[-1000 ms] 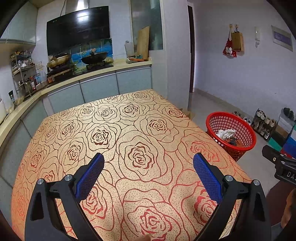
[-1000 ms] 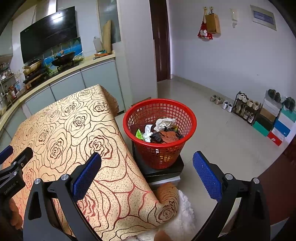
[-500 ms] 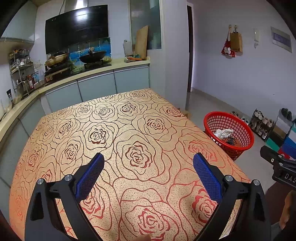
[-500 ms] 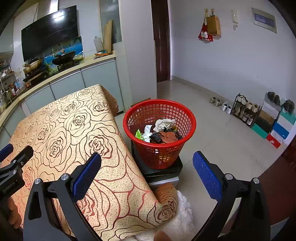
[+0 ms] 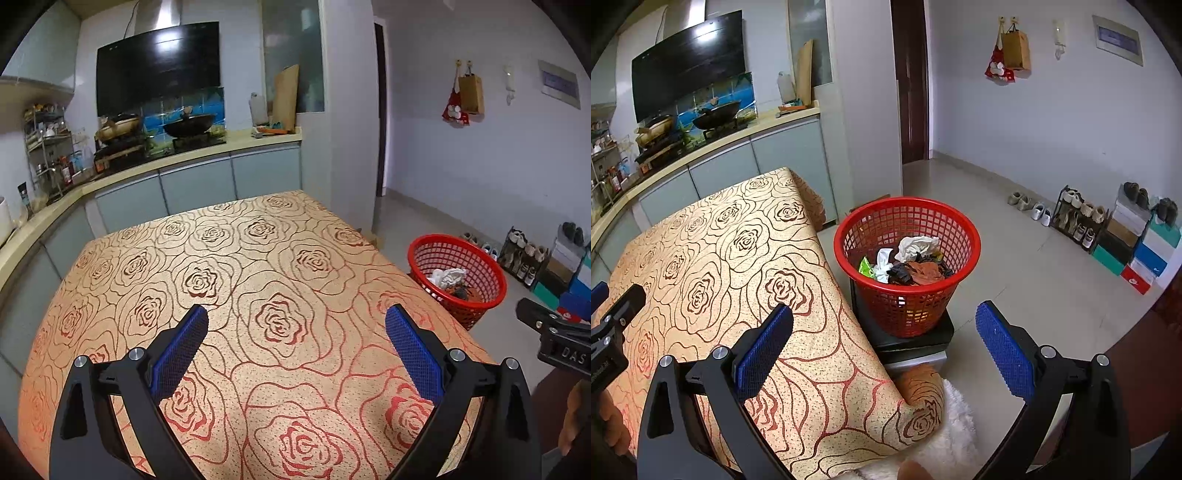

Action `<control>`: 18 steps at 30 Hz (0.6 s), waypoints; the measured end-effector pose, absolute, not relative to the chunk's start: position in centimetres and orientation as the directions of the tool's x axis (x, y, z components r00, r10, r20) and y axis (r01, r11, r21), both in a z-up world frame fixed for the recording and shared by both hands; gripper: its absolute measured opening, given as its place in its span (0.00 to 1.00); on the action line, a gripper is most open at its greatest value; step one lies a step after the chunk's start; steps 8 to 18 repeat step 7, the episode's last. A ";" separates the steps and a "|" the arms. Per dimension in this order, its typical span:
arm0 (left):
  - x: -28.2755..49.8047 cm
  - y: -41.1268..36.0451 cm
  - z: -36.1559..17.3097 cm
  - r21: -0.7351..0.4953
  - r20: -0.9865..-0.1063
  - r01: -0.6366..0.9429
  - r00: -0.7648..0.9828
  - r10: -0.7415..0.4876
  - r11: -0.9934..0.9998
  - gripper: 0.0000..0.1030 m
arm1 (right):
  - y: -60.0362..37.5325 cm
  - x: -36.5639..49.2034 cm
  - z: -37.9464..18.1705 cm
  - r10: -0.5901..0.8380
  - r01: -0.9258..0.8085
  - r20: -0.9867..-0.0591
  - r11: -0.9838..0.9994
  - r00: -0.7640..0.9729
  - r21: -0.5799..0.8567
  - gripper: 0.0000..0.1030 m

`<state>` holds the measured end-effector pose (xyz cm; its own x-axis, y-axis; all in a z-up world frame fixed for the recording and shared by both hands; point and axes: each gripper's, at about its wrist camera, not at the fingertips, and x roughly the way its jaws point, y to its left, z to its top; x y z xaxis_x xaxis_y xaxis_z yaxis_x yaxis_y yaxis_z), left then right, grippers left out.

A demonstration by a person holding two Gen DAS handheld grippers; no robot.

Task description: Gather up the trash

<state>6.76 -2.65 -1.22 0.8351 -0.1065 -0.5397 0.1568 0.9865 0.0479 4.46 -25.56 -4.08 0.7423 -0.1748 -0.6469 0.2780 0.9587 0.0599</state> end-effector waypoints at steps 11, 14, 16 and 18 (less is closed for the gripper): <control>7.5 -1.7 -1.5 0.027 -0.590 0.139 0.801 -0.096 0.990 0.91 | -25.5 4.8 -4.2 -0.161 0.268 -0.655 0.961 0.738 0.065 0.94; 7.5 -1.7 -1.5 0.027 -0.590 0.139 0.801 -0.096 0.990 0.91 | -25.5 4.8 -4.2 -0.161 0.268 -0.655 0.961 0.738 0.065 0.94; 7.5 -1.7 -1.5 0.027 -0.590 0.139 0.801 -0.096 0.990 0.91 | -25.5 4.8 -4.2 -0.161 0.268 -0.655 0.961 0.738 0.065 0.94; 7.5 -1.7 -1.5 0.027 -0.590 0.139 0.801 -0.096 0.990 0.91 | -25.5 4.8 -4.2 -0.161 0.268 -0.655 0.961 0.738 0.065 0.94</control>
